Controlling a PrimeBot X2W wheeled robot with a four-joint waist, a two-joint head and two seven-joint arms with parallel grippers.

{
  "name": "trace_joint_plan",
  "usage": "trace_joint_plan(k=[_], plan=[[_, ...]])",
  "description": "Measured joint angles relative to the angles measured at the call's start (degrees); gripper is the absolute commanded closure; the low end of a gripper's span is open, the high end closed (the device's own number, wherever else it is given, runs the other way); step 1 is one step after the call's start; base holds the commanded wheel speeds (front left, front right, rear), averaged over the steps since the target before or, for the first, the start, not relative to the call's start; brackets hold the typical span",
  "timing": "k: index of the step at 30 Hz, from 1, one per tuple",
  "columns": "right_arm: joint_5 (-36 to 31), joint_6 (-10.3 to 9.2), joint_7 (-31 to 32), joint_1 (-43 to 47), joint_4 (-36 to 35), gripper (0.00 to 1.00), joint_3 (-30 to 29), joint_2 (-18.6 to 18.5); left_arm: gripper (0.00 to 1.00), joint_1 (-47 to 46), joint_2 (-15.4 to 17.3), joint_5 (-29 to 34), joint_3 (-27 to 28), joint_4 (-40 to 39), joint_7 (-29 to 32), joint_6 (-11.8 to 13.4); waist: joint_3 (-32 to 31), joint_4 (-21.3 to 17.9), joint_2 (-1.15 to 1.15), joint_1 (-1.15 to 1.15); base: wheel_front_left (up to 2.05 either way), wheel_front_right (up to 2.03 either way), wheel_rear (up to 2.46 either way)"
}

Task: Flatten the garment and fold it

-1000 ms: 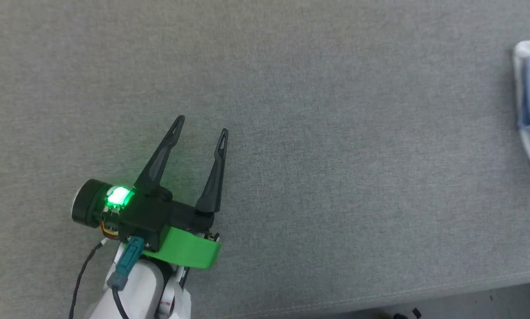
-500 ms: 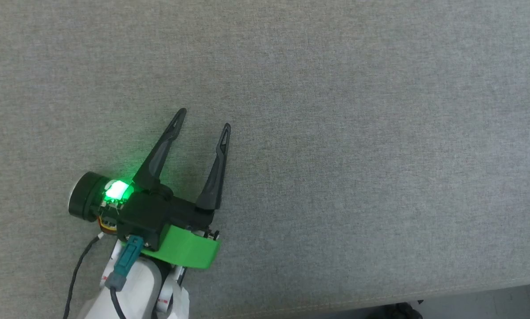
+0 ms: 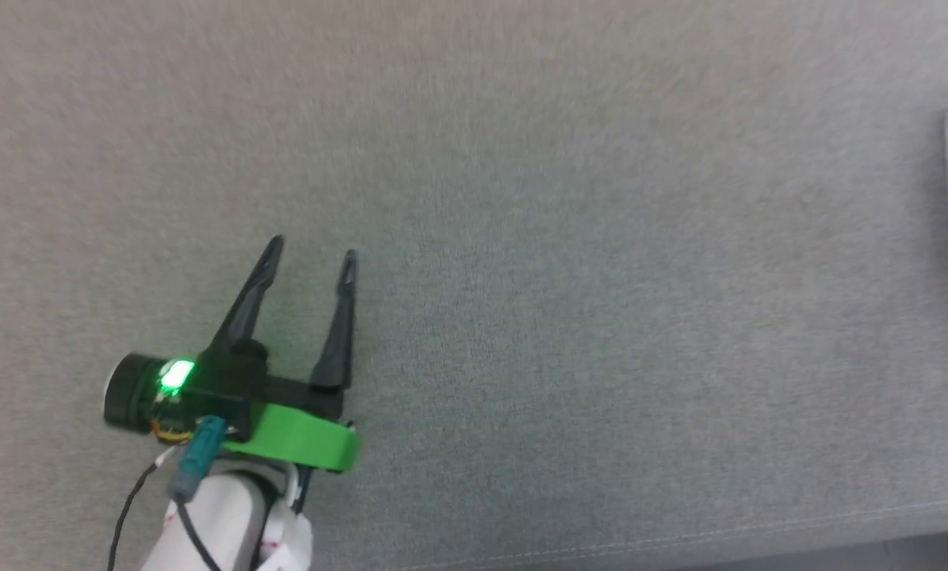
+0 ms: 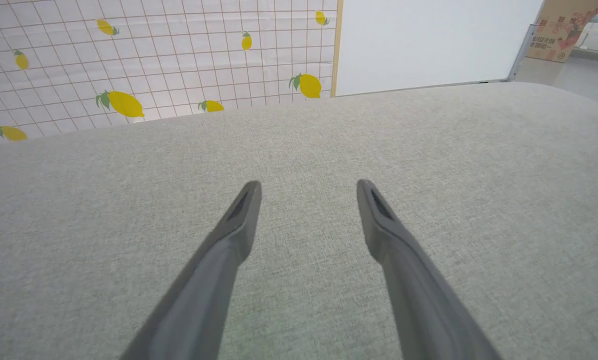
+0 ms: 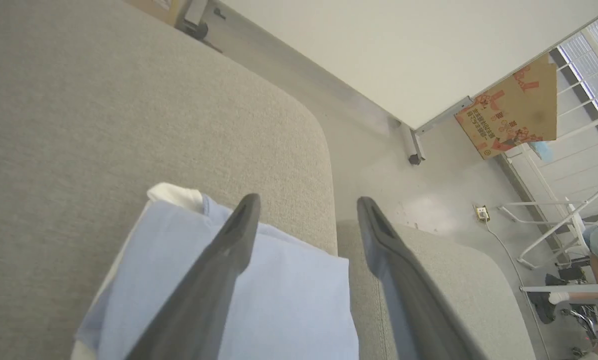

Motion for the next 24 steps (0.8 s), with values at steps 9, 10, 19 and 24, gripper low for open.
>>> trace_joint_plan(k=[9,10,19,24], plan=[[6.4,-0.01,-6.6,3.3,-11.2,0.0,-0.4,7.1,0.0,3.5,0.3,-2.9,3.2,1.6,0.7,2.0,-9.7,0.8,0.0,0.0,0.0,0.0,0.0],[6.3,-0.01,-7.4,4.9,-12.2,0.0,-0.8,8.3,0.0,3.8,0.4,-2.9,3.4,1.7,0.9,2.4,-10.7,1.0,0.0,0.0,0.0,0.0,0.0],[2.3,-0.01,-11.2,18.8,-18.9,0.0,-8.1,24.7,0.0,6.5,1.5,-2.8,4.1,2.4,2.4,4.6,-17.3,3.2,0.0,0.0,0.0,0.0,0.0],[-2.1,-0.01,-12.8,25.8,-21.5,0.0,-10.7,32.0,0.0,8.1,2.1,-2.0,3.3,3.2,2.7,5.0,-19.1,4.8,0.0,0.0,0.0,0.0,0.0]])
